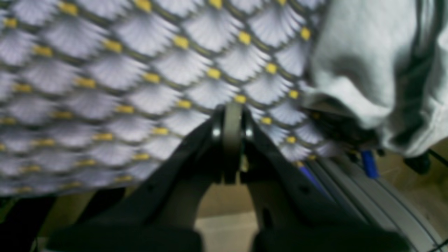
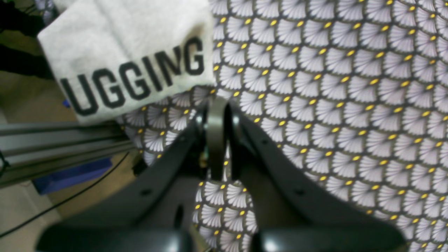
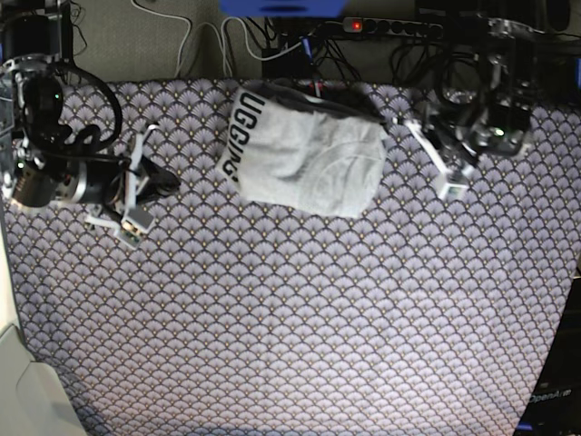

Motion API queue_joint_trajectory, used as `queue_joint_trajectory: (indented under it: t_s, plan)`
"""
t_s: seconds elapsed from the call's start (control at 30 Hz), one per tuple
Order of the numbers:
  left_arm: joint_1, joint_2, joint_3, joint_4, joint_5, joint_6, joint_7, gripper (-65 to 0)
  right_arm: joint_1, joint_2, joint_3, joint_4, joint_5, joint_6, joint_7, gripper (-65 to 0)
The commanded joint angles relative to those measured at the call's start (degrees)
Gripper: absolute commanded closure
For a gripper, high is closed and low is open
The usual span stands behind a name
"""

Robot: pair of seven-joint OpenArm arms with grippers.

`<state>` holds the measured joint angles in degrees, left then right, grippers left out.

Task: Fold the T-shirt properly
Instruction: 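Move both grippers to opposite sides of the grey bundle, then grasp the bundle sides with both grippers and fold it in half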

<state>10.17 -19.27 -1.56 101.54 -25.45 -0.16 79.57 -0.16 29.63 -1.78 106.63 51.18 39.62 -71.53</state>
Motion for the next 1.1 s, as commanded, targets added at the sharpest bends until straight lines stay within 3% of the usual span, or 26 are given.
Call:
queue_joint_trajectory:
  t_s: [0.0, 0.2, 0.4, 0.73, 0.9, 1.07]
  plan:
    - [-0.4, 0.8, 1.2, 0.0, -1.1, 0.1, 0.4, -0.3, 0.8, 0.6, 0.3, 0.8, 0.8, 0.4, 0.9, 0.0]
    - [-2.2, 2.2, 9.6, -5.1, -1.0, 0.5, 0.4, -0.3, 2.5, -1.8, 0.2, -1.4, 0.8, 0.4, 1.2, 0.0]
    - [-2.8, 2.4, 9.8, -6.7, -1.0, 0.5, 0.4, -0.3, 9.5, -5.1, -4.9, -11.4, 0.8, 0.4, 2.0, 0.0]
    - [-7.7, 6.9, 9.7, -10.5, -1.0, 0.5, -2.3, -0.3, 13.3, -5.3, -18.5, -22.5, 0.8, 0.4, 10.6, 0.0]
    - [-12.2, 9.3, 9.7, -19.1, -1.0, 0.5, -5.5, -0.2, 13.1, -5.3, -21.2, -24.2, 0.8, 0.4, 11.2, 0.0]
    - [-15.8, 10.9, 9.6, -21.1, -1.1, 0.5, -7.4, -0.2, 10.8, -5.3, -23.7, -23.9, 0.9, 0.4, 10.9, 0.0]
